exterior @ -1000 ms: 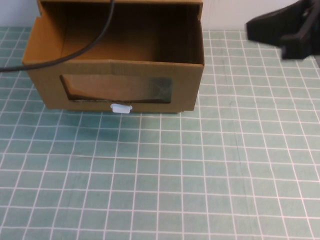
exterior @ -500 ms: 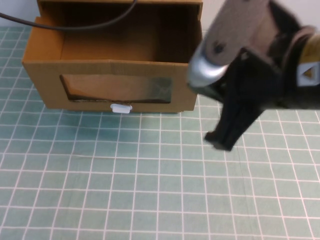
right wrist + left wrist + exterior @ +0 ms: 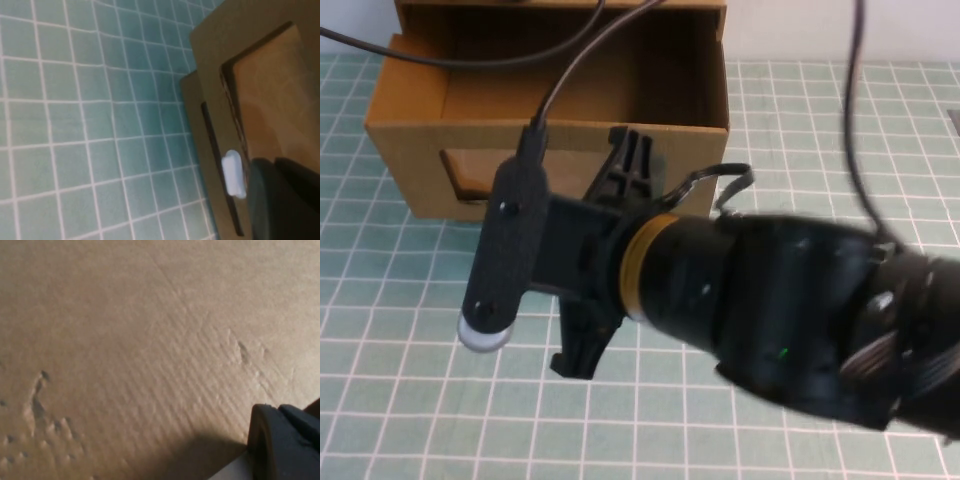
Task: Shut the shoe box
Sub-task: Close the shoe box with your right arm
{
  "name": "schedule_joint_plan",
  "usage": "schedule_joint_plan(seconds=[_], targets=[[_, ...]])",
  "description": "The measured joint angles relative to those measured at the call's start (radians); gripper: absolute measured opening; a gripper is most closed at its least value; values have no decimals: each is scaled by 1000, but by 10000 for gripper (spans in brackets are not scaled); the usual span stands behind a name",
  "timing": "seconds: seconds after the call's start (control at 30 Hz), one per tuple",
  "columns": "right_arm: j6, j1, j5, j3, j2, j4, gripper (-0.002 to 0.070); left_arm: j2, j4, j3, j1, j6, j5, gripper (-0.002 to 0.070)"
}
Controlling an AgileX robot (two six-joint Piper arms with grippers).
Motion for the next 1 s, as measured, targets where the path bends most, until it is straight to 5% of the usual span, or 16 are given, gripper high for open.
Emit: schedule_joint_plan(seconds=[0.6, 1.0], targets=[[759, 7, 47, 51, 282, -823, -14, 0, -2, 0, 0, 0, 0, -5], [842, -45, 69, -43, 383, -889, -14, 0, -2, 0, 0, 0, 0, -5]])
